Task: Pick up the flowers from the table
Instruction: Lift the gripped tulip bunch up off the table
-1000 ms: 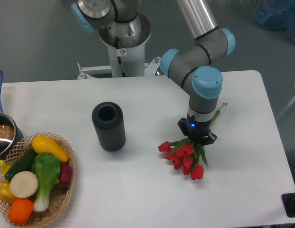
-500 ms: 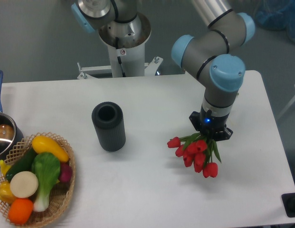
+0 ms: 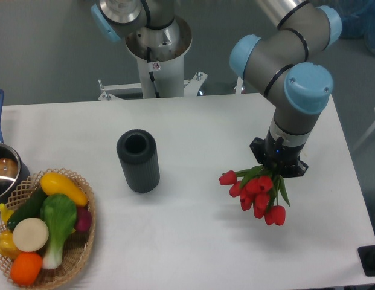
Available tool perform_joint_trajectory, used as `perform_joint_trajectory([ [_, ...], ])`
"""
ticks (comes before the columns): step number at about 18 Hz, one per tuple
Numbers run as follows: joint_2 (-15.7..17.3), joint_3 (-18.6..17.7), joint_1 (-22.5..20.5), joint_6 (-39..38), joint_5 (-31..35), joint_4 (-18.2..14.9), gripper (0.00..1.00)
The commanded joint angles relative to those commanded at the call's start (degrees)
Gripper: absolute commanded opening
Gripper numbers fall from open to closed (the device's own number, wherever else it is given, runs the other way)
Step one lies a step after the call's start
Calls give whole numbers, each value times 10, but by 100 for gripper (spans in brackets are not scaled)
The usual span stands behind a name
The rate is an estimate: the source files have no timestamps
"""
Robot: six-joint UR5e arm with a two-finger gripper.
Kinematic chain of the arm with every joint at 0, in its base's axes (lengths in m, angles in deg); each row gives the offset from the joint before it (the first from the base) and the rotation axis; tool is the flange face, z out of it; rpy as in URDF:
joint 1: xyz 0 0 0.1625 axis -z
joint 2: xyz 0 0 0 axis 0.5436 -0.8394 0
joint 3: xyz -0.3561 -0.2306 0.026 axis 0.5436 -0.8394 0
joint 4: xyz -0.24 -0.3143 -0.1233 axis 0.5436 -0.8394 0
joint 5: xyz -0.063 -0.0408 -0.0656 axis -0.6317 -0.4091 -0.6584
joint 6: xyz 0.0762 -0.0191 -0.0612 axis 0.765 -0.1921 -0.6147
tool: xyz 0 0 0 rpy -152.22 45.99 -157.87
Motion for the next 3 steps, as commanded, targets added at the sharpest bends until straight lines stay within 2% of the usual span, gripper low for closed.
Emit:
perform_joint_trajectory([
  [3,-1,0,2,0,19,-1,2],
])
